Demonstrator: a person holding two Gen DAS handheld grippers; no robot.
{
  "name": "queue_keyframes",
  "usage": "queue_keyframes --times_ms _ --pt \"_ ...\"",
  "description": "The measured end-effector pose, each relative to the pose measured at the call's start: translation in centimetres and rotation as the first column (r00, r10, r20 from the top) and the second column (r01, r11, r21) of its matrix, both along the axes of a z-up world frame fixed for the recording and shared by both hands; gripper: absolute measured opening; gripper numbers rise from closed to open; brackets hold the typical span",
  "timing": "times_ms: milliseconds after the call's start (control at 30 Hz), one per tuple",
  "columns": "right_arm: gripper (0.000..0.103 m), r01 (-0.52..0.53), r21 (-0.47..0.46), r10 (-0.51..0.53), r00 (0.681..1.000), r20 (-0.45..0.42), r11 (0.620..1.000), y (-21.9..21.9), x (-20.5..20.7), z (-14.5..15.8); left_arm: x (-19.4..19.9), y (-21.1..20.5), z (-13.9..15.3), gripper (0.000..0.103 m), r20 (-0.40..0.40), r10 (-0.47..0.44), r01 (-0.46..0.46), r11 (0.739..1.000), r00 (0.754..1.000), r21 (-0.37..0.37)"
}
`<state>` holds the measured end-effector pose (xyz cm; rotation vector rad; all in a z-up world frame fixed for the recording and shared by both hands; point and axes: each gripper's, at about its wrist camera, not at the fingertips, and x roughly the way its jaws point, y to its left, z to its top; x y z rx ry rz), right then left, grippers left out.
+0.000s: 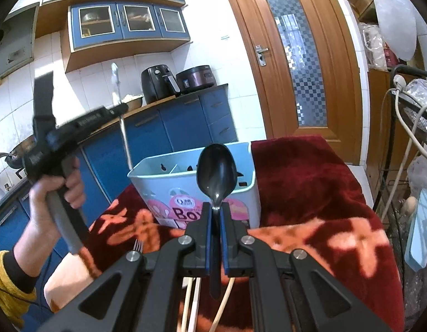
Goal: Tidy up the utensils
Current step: 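Lift the knife with the left tool while the right tool lifts the black spoon, then drop the knife into the blue holder while the right tool drops the black spoon in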
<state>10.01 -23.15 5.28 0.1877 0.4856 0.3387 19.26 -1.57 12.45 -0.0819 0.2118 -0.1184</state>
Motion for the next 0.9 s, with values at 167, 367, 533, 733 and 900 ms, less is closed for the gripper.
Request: queue_keyframes --times_ms 167,367,533,733,900 --pt "0.007 0.001 0.002 -0.001 0.999 0.032 1.0 -0.1 1.5 0.7 1.1 -0.8 -2.0 0.013 0.033 0.035 -0.036 0.998 0.999 0.045" --pt "0.007 0.005 0.033 -0.008 0.996 0.088 0.999 0.1 4.7 2.1 1.6 -1.0 -4.2 0.013 0.017 0.034 -0.035 0.998 0.999 0.048" --pt "0.007 -0.006 0.079 -0.005 0.99 0.139 0.997 0.6 7.9 2.4 1.6 -1.2 -5.3 0.013 0.011 0.027 -0.028 0.998 1.0 0.056" --pt "0.007 -0.005 0.084 -0.01 0.983 0.183 0.996 1.9 10.7 1.3 1.4 -1.2 -6.1 0.013 0.016 0.019 -0.02 0.998 1.0 0.059" --pt "0.007 -0.013 0.023 0.008 0.979 0.203 1.0 2.7 10.7 0.2 1.3 -1.5 -6.6 0.013 0.028 0.012 -0.014 0.997 1.0 0.081"
